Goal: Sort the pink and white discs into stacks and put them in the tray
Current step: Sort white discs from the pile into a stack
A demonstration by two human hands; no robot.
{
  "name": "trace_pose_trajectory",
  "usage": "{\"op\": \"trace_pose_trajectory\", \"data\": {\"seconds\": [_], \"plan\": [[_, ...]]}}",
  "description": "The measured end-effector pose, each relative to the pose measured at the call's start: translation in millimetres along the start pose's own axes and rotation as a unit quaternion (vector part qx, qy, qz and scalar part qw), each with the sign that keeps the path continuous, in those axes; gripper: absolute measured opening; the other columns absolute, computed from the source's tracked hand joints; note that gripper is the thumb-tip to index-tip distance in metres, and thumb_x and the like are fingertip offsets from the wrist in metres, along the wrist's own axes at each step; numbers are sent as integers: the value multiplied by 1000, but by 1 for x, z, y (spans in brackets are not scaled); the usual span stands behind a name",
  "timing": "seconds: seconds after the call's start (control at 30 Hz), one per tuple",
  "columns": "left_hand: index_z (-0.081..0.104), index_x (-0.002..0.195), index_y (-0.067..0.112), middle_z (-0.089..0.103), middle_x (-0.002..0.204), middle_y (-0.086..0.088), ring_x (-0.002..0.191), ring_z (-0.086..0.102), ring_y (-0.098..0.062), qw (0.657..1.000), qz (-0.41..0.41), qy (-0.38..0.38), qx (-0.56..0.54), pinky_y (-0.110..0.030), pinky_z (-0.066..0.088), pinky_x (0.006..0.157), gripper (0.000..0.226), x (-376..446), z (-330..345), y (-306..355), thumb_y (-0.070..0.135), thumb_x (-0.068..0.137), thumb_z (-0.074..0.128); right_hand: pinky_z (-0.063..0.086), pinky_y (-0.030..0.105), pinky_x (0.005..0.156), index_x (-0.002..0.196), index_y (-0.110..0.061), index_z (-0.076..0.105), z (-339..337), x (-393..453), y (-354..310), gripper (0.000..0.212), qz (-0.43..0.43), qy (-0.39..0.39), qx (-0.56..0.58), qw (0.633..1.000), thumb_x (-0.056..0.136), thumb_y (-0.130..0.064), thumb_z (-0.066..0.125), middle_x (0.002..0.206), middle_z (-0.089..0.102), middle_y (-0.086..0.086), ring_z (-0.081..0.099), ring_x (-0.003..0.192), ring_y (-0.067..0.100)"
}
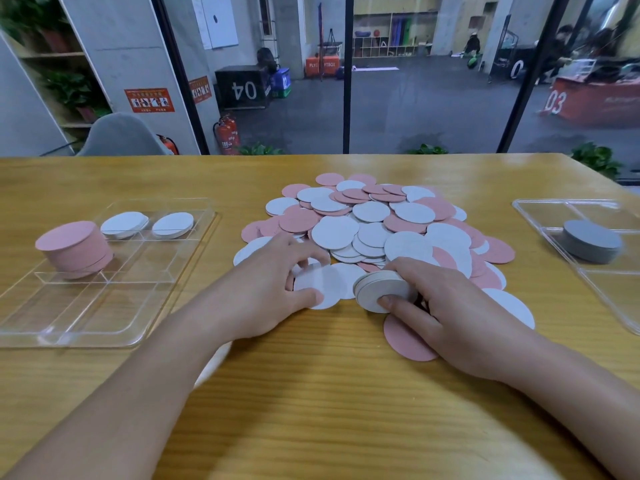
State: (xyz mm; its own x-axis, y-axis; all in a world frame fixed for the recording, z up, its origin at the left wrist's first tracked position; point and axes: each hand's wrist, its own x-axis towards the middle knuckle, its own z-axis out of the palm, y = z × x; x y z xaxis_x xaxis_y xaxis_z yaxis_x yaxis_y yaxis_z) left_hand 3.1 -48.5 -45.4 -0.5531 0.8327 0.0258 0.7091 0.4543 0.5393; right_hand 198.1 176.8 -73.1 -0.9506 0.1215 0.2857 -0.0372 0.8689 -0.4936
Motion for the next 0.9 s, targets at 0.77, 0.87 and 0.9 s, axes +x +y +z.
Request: {"op": "trace_pose_trajectory", "data": {"seconds": [0.77, 0.87, 0.9], "plan": [[79, 113, 24, 76, 111, 2, 93, 74, -10, 967, 23, 122, -224, -14, 54, 80, 24, 6, -2, 1, 5, 98, 81, 44, 32, 72, 93, -36, 49, 0, 0, 2, 18, -3, -6, 9, 1000, 108, -40, 59, 89, 57, -13, 56, 85, 14], [81, 110, 19, 79, 104, 2, 89, 73, -4, 965, 20, 129, -227, -10, 52, 75, 17, 6, -1, 3, 5, 100, 79, 44, 32, 72, 93, -35, 49, 0, 1, 2, 19, -3, -6, 7, 1000, 108, -41, 59, 88, 57, -13, 55, 84, 14], [81, 109, 20, 79, 102, 3, 86, 72, -2, 965, 22, 130, -226, -9, 51, 74, 16, 6, 0, 3, 6, 101, 78, 44, 32, 71, 92, -36, 49, 0, 1, 2, 19, -2, -7, 6, 1000, 108, -41, 59, 88, 57, -13, 55, 84, 14]]}}
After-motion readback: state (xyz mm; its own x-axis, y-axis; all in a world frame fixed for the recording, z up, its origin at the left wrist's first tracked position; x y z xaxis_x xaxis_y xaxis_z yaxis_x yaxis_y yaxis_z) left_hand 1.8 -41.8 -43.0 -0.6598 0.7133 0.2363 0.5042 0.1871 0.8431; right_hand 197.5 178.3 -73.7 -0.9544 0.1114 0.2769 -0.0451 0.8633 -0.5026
